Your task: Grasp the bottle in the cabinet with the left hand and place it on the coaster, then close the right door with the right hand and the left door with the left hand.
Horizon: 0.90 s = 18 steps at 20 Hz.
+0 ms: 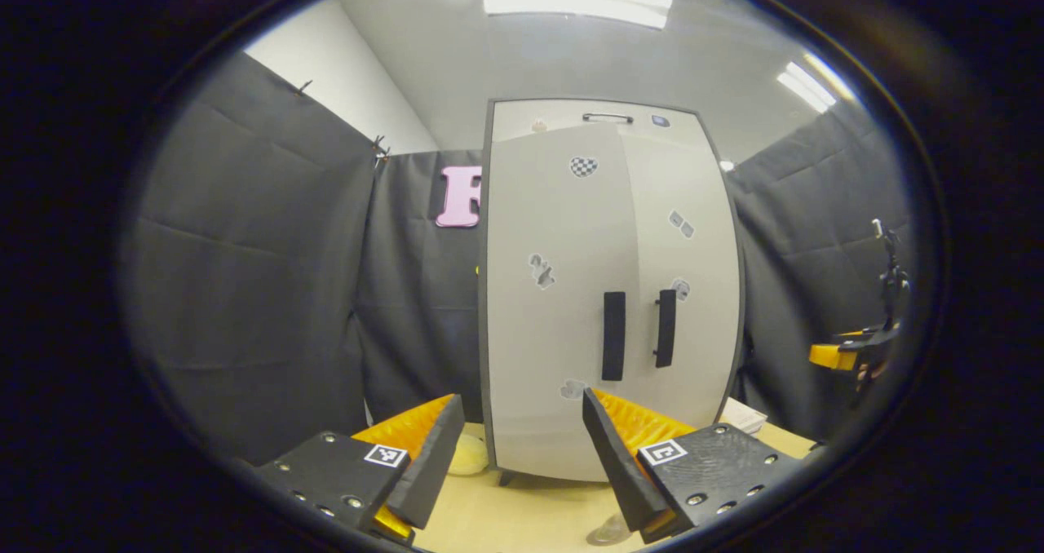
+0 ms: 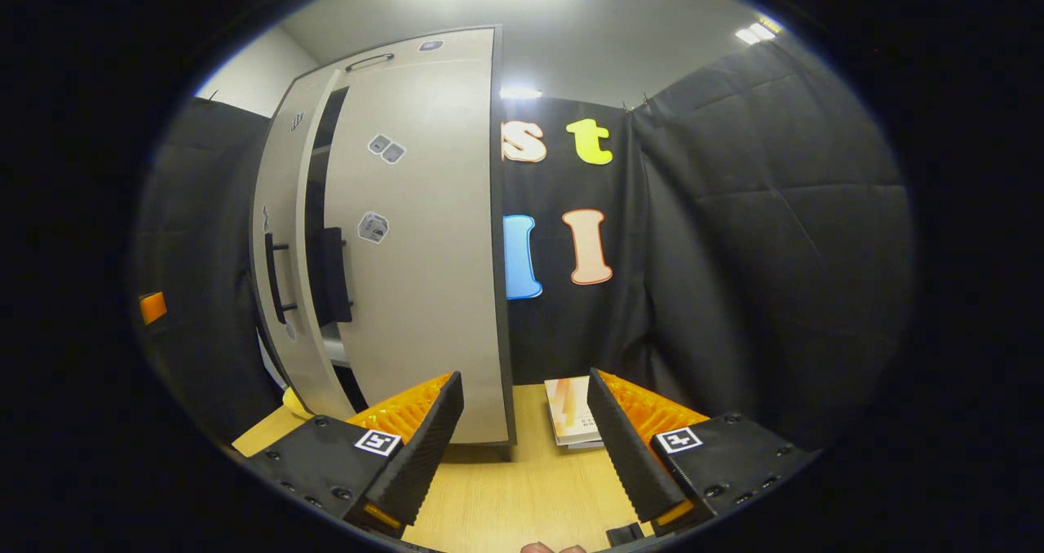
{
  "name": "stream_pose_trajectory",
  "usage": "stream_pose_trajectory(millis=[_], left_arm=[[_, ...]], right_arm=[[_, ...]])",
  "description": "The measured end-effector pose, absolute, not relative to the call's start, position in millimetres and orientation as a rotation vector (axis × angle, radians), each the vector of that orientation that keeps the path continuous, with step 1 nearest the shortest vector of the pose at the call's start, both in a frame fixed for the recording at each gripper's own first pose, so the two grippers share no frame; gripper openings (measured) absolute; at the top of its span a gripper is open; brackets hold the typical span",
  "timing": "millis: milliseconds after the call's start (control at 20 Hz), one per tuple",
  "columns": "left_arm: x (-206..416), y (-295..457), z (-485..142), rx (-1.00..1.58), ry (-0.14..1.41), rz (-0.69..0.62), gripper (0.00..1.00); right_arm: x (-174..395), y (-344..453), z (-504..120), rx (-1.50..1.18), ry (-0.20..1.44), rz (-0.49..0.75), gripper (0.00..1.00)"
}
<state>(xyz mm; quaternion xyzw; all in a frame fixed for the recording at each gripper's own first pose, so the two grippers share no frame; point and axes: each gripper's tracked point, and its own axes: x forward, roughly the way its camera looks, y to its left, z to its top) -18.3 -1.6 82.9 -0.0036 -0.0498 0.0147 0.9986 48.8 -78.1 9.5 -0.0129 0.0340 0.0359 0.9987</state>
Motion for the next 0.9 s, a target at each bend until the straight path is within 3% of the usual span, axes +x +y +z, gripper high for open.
stream_pose_trajectory(millis=[550,900], left_arm=[[-53.5,23.6,69.7,-0.044,-0.143,0.011,0.89],[-55.2,48.8,66.5,-0.037,-0.142,0.046,0.89]], right_arm=[[3.7,-78.1,-3.1,-0.085,0.032,0.063,0.98],[6.9,-78.2,15.0,-0.077,0.010,0.026,0.98]])
